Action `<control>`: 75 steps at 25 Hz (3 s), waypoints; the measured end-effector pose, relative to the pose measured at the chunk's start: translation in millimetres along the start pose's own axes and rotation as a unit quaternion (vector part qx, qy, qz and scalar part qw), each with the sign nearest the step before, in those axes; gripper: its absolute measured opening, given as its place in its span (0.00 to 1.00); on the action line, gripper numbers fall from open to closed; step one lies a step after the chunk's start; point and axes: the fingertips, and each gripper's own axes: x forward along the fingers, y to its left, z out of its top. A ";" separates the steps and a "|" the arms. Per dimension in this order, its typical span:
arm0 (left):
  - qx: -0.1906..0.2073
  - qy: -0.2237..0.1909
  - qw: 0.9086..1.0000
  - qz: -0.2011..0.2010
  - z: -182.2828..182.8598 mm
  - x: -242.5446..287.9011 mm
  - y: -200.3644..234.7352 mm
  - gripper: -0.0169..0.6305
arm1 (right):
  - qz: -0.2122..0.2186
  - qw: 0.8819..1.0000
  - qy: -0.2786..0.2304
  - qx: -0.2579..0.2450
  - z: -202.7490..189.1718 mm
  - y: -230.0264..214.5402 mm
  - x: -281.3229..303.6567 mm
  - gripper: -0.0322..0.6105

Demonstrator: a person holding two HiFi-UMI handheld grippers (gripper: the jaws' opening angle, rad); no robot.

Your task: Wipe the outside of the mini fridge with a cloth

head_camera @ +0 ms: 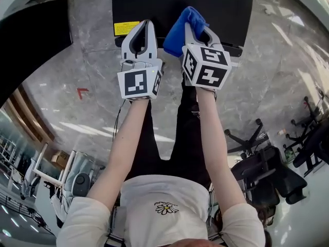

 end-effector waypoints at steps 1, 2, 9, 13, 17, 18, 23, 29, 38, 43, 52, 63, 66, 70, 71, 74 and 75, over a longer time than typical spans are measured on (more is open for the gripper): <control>0.001 0.001 1.000 -0.001 -0.7 3.8 -10.1 0.03 | -0.003 1.000 0.000 0.002 -0.2 -12.5 -4.6 0.15; 0.001 0.002 1.000 -0.003 -1.9 8.3 -20.6 0.03 | -0.008 1.000 -0.001 0.004 -0.4 -26.1 -9.0 0.15; 0.010 0.008 0.999 -0.049 -11.2 40.5 -112.1 0.03 | -0.035 0.999 -0.013 0.011 3.1 -120.5 -42.8 0.15; 0.006 0.013 0.997 -0.071 -12.9 53.2 -155.7 0.03 | -0.026 0.999 -0.015 0.017 4.2 -145.1 -53.8 0.15; 0.018 0.014 0.995 -0.096 -12.3 65.6 -183.4 0.03 | -0.016 0.999 -0.020 0.028 5.0 -156.6 -57.3 0.15; 0.021 0.013 0.995 -0.099 -11.7 68.4 -187.4 0.03 | -0.014 0.999 -0.022 0.026 5.7 -158.5 -58.2 0.15; 0.019 0.016 0.994 -0.102 -16.4 78.0 -201.4 0.03 | -0.016 0.999 -0.027 0.026 4.2 -175.0 -65.3 0.15; 0.019 0.018 0.994 -0.109 -19.8 76.3 -211.2 0.03 | -0.027 0.998 -0.033 0.047 3.2 -189.5 -71.7 0.15; 0.010 0.015 0.994 -0.106 -18.0 71.7 -195.6 0.03 | -0.117 0.990 -0.030 0.072 -2.6 -229.7 -79.5 0.15; -0.016 0.004 0.996 -0.084 12.5 65.2 -169.5 0.03 | -0.115 0.992 -0.054 0.015 42.1 -194.5 -111.2 0.15; -0.046 -0.061 0.996 -0.045 165.0 26.2 -99.4 0.03 | -0.109 0.989 -0.097 -0.031 158.9 -92.3 -179.2 0.15; -0.052 -0.103 0.989 -0.093 341.0 -104.3 -31.7 0.03 | -0.028 0.976 -0.214 -0.039 291.6 117.5 -286.2 0.15; -0.002 -0.091 0.986 -0.142 352.1 -149.9 -28.1 0.03 | -0.009 0.971 -0.226 -0.072 297.9 170.1 -303.5 0.15; -0.038 -0.122 0.987 -0.102 367.1 -195.9 24.4 0.03 | -0.006 0.968 -0.221 -0.121 278.5 213.8 -304.9 0.15; -0.050 -0.132 0.986 -0.087 370.9 -200.6 36.4 0.03 | -0.007 0.968 -0.219 -0.119 273.8 218.7 -304.8 0.15; -0.049 -0.154 0.984 -0.072 386.1 -206.3 51.3 0.03 | -0.009 0.969 -0.222 -0.113 270.2 228.2 -311.9 0.15; -0.041 -0.161 0.983 -0.074 392.1 -207.3 50.6 0.03 | -0.010 0.967 -0.225 -0.119 270.9 230.5 -316.2 0.15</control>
